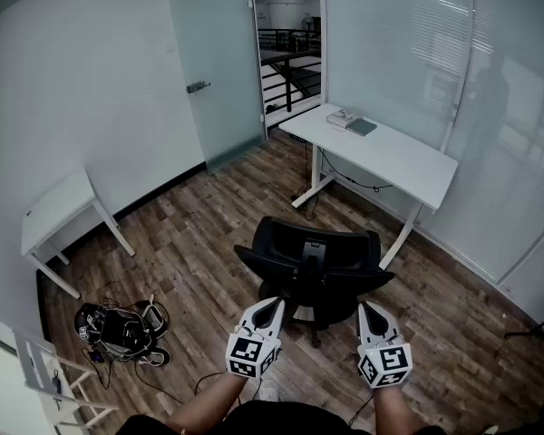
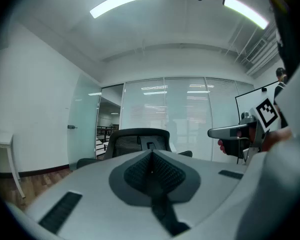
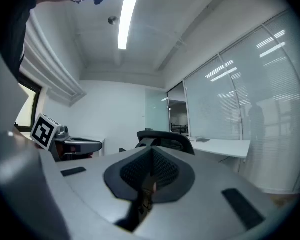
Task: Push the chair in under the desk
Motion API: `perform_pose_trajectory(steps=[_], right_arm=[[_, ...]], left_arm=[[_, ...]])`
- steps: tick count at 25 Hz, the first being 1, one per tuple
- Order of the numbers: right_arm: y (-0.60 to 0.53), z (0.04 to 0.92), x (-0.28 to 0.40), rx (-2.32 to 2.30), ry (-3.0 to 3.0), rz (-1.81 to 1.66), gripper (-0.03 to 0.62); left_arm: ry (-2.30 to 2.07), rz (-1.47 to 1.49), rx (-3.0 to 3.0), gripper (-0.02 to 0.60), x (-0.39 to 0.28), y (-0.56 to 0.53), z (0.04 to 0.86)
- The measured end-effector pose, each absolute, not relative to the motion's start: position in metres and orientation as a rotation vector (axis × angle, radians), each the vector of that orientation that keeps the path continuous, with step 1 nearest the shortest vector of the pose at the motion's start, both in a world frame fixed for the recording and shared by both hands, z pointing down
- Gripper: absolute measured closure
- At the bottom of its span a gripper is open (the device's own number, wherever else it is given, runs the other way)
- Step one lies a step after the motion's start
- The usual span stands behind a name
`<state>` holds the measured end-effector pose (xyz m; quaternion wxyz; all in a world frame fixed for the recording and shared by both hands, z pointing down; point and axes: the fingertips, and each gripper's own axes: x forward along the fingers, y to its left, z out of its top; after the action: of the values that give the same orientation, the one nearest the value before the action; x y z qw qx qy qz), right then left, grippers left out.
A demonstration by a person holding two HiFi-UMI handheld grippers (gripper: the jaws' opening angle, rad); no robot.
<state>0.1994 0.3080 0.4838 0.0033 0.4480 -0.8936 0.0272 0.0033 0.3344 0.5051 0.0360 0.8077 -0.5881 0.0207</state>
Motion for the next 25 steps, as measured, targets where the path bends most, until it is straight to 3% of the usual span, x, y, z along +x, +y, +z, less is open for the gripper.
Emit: perform_pose_trajectory(steps=[15, 18, 25], right_arm=[[0.303, 0.473, 0.189, 1.346, -2.83, -0.084, 0.586], [0.303, 0.471, 0.179, 1.288, -2.827, -0.131, 0.491], [0.296, 0.475, 0.157, 1.193, -2.773, -0.231, 0.361]], left_arm=[[-1.859, 0.181, 2.462, 0.568, -0.014, 0.318, 0.51], [-1.855, 0.229, 2.488, 0.565, -0.015, 0.314, 0.509], [-1.837, 0.544, 2.593, 0.355, -0.021, 0.301, 0.521]])
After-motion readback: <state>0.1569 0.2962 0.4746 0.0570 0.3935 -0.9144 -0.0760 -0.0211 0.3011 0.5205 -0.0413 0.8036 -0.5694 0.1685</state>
